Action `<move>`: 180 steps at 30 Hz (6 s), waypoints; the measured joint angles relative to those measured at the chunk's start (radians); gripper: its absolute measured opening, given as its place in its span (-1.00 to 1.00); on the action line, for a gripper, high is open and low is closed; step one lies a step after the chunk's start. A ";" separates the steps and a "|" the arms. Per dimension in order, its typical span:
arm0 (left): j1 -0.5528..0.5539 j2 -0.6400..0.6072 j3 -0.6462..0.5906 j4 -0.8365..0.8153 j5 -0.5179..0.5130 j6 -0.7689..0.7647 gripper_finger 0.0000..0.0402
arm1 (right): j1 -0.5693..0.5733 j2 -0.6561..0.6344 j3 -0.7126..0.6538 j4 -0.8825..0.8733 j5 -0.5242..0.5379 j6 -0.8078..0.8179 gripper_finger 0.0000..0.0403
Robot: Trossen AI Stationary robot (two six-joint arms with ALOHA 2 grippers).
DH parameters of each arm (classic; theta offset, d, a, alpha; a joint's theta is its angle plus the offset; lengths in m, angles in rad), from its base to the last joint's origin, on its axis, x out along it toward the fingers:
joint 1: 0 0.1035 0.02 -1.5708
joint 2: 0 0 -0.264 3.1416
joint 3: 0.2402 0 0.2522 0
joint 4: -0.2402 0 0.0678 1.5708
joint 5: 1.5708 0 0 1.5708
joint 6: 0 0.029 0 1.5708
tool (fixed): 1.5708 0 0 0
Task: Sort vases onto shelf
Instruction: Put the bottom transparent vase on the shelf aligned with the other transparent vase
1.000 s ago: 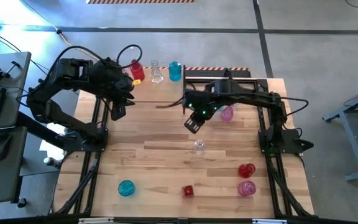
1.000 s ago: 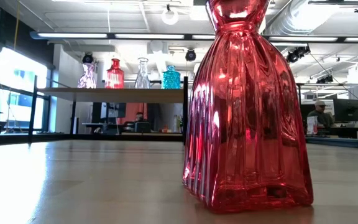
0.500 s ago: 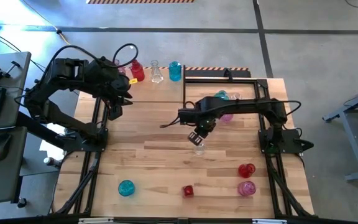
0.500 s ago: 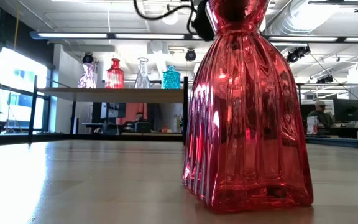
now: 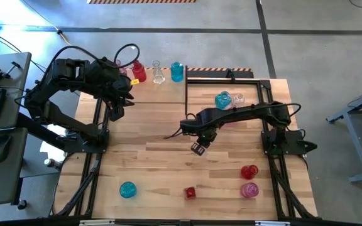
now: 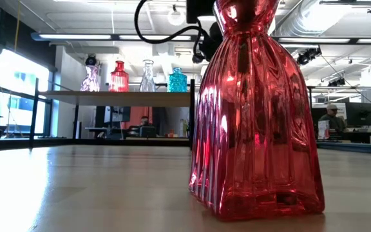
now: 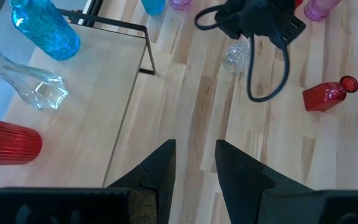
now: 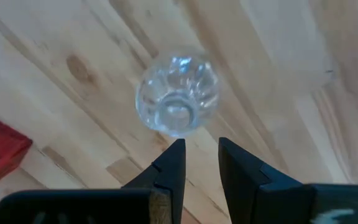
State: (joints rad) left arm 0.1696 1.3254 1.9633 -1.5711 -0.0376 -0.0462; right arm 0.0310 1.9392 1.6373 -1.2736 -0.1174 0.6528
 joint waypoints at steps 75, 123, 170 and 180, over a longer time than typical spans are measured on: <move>0.000 0.000 -0.001 0.005 -0.020 -0.040 -0.48 | 0.042 0.025 -0.017 0.071 0.100 0.047 -0.62; 0.000 0.000 -0.001 0.004 -0.023 -0.048 -0.48 | -0.004 0.008 -0.016 0.028 -0.003 0.099 -1.00; 0.000 0.000 -0.001 0.000 -0.105 0.069 -0.48 | -0.279 -0.006 0.596 0.237 0.107 -0.050 -1.00; 0.000 0.003 -0.001 0.001 -0.107 -0.032 -0.48 | -0.339 -0.006 0.596 0.423 0.062 -0.137 -1.00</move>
State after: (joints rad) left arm 0.1699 1.3289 1.9625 -1.5703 -0.1448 -0.0786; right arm -0.3084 1.9335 2.2330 -0.8505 -0.0559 0.5155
